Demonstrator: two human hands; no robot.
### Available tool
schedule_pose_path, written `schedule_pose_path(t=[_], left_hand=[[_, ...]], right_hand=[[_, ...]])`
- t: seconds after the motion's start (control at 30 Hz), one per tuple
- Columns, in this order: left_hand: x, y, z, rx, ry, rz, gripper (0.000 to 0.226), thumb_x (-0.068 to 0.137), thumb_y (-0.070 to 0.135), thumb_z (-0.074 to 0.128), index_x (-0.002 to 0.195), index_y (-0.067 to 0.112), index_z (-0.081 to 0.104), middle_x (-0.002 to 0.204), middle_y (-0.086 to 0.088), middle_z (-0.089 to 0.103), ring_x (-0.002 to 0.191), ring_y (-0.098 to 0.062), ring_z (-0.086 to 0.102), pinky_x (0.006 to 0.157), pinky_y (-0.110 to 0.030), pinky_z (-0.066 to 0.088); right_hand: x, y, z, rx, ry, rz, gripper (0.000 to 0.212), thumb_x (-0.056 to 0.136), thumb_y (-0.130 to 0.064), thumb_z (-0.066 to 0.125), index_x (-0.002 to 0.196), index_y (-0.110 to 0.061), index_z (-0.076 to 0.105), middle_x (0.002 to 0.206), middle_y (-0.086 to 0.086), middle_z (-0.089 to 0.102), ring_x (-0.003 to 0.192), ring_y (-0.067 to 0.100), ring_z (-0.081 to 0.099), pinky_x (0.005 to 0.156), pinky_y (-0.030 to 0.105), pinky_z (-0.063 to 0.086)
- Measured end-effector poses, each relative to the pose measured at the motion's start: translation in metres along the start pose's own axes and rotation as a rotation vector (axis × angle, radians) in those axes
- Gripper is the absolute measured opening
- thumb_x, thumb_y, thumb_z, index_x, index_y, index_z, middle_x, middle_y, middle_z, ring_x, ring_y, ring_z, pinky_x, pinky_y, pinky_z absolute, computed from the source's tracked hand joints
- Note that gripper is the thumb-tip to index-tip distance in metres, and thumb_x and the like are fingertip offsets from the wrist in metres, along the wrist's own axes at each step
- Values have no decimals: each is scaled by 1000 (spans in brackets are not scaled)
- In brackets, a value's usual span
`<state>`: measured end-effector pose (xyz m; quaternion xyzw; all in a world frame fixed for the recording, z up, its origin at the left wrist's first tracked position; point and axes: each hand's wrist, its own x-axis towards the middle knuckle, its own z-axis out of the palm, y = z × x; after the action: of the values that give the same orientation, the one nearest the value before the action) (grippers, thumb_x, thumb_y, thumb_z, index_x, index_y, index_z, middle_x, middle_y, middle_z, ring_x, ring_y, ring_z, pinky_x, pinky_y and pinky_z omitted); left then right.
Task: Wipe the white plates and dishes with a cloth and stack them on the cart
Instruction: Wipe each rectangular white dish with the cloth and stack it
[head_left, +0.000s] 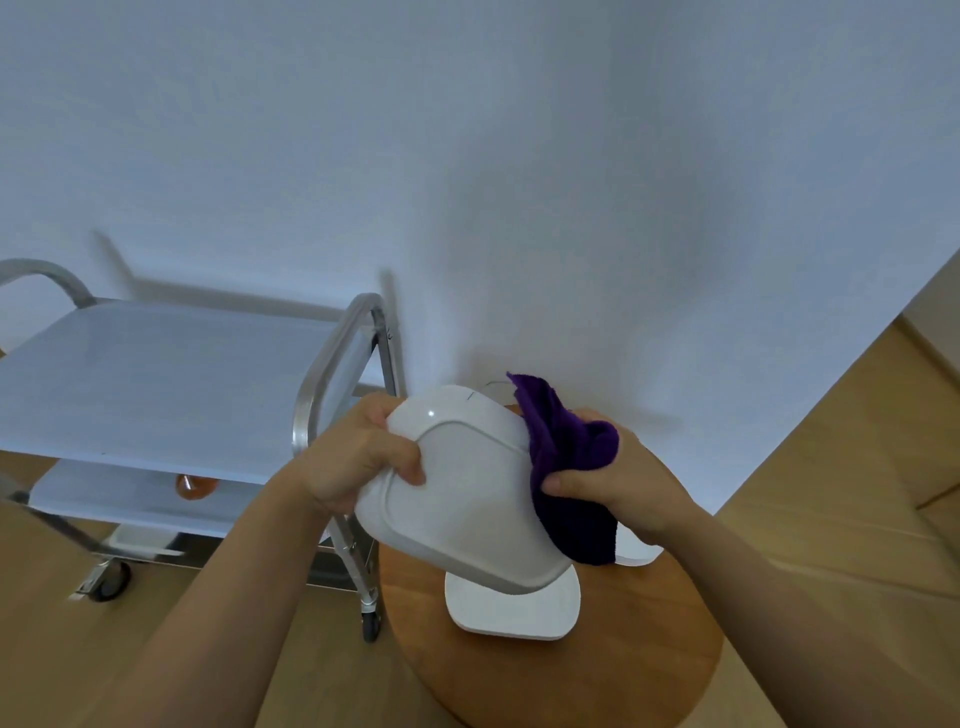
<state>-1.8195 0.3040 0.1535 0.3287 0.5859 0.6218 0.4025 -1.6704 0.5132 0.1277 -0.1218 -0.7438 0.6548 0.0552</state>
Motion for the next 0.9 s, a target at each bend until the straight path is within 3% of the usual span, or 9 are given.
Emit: schedule_pose_path(t=[0.17, 0.27, 0.37, 0.5, 0.57, 0.63, 0.73, 0.8, 0.9], left_hand=[[3, -5, -2, -232, 244, 90, 35, 39, -5, 54, 67, 7, 73, 68, -8, 70, 64, -23, 69, 48, -27, 53], [9, -12, 15, -263, 372, 91, 35, 41, -4, 52, 71, 2, 68, 69, -9, 69, 67, -24, 68, 49, -28, 53], [12, -19, 32, -337, 492, 117, 36, 42, -2, 49, 67, 12, 72, 68, -5, 70, 67, -20, 68, 48, -28, 51], [19, -40, 66, -378, 726, 7, 54, 46, 10, 62, 100, 12, 62, 85, -3, 69, 84, -25, 61, 57, -34, 49], [18, -53, 83, -340, 754, -27, 47, 53, 18, 70, 99, 23, 62, 87, -1, 68, 88, -27, 63, 64, -42, 54], [16, -58, 84, -247, 718, -10, 40, 63, 21, 76, 99, 28, 61, 87, 4, 69, 87, -21, 65, 64, -33, 56], [8, -48, 52, -225, 361, 10, 49, 60, 36, 79, 104, 16, 69, 94, -3, 74, 87, -19, 70, 65, -26, 55], [3, -32, 18, -379, 192, -55, 57, 55, 38, 83, 103, 10, 72, 96, -12, 73, 80, -23, 70, 63, -32, 57], [16, -10, -14, -414, 193, -186, 59, 65, 35, 79, 115, 7, 64, 105, -18, 68, 79, -27, 70, 63, -36, 59]], right_hand=[[-2, 19, 22, 600, 353, 69, 58, 53, -25, 76, 107, -19, 55, 85, -3, 71, 82, 18, 68, 56, 24, 54], [5, 20, 31, 741, 558, 115, 62, 52, -31, 74, 110, -22, 54, 95, 0, 65, 89, 19, 63, 52, 24, 53], [11, 16, 34, 800, 666, 114, 65, 59, -34, 76, 118, -21, 54, 105, 1, 65, 96, 20, 62, 63, 29, 55], [23, 9, 49, 911, 780, 96, 49, 78, -28, 73, 122, -17, 55, 114, 6, 65, 103, 24, 62, 91, 46, 51], [28, 8, 60, 906, 762, 153, 50, 79, -29, 72, 123, -17, 54, 114, 7, 65, 104, 28, 62, 93, 51, 49], [29, 8, 63, 912, 673, 232, 52, 77, -32, 73, 123, -17, 54, 114, 9, 65, 104, 31, 62, 92, 52, 49], [23, 1, 37, 840, 473, 281, 44, 72, -27, 76, 111, -12, 63, 100, 10, 72, 88, 27, 70, 73, 40, 58], [20, -8, 13, 657, 311, 276, 51, 60, -24, 80, 106, -7, 65, 96, 12, 72, 82, 26, 71, 63, 34, 57], [27, -24, -6, 250, 59, 250, 48, 53, -25, 83, 96, -10, 67, 92, 11, 72, 79, 24, 70, 64, 31, 55]])
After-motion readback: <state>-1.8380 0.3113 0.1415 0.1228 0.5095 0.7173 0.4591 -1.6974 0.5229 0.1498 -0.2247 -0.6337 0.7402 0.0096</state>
